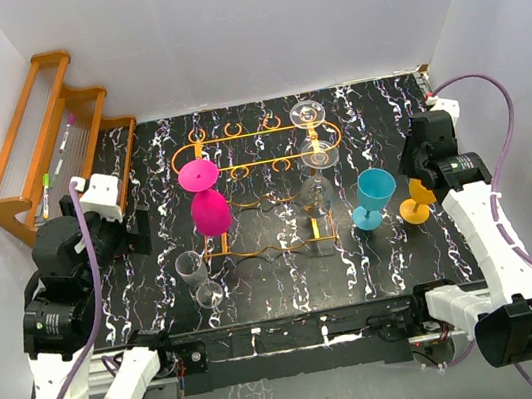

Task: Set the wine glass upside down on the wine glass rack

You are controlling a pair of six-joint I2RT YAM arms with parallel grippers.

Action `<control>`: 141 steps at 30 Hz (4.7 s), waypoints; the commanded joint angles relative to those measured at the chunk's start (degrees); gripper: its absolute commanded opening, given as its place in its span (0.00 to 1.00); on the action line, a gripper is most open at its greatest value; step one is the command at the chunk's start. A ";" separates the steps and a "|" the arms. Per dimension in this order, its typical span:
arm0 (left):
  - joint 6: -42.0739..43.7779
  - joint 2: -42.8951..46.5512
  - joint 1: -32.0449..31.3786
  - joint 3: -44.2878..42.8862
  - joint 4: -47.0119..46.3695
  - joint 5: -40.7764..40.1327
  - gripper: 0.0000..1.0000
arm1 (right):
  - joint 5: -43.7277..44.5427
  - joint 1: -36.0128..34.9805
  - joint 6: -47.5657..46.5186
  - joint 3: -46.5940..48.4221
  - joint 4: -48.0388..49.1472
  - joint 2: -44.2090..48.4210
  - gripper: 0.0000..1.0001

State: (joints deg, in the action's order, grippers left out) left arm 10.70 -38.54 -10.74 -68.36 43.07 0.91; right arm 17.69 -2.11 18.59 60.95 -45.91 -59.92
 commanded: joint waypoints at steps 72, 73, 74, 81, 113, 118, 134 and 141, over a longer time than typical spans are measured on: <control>-43.87 -38.74 4.98 -40.72 -17.10 50.24 0.97 | -38.91 -5.31 -8.31 27.73 65.93 -2.35 0.08; -49.60 -39.21 4.96 -39.13 -24.36 53.83 0.97 | -40.48 -5.90 -12.04 24.83 70.87 -1.74 0.08; -56.08 -39.50 4.98 -36.99 -31.12 56.24 0.97 | -41.24 -6.31 -14.77 22.24 76.16 -1.24 0.08; -86.68 -44.59 2.63 -30.62 -62.84 55.76 0.97 | -41.31 -10.05 -28.99 14.26 96.26 -2.05 0.08; -92.37 -47.13 1.63 -34.68 -63.41 52.56 0.97 | -19.82 -49.70 -146.35 12.62 55.83 -11.64 0.08; -93.65 -47.71 1.60 -36.20 -64.69 50.85 0.95 | -18.77 -50.97 -147.38 11.83 52.78 -11.12 0.08; -87.63 -48.33 1.16 -38.42 -57.52 49.71 0.93 | -15.69 -55.70 -147.66 14.06 53.43 -13.73 0.08; -86.07 -47.93 1.01 -37.54 -54.69 49.52 0.92 | -14.79 -57.00 -147.79 14.53 53.35 -14.43 0.08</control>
State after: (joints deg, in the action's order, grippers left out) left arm -76.75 -88.42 -9.30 -106.02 -13.65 50.92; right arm 2.17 -58.26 -118.67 72.31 5.32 -74.37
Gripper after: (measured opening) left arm 0.927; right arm 0.086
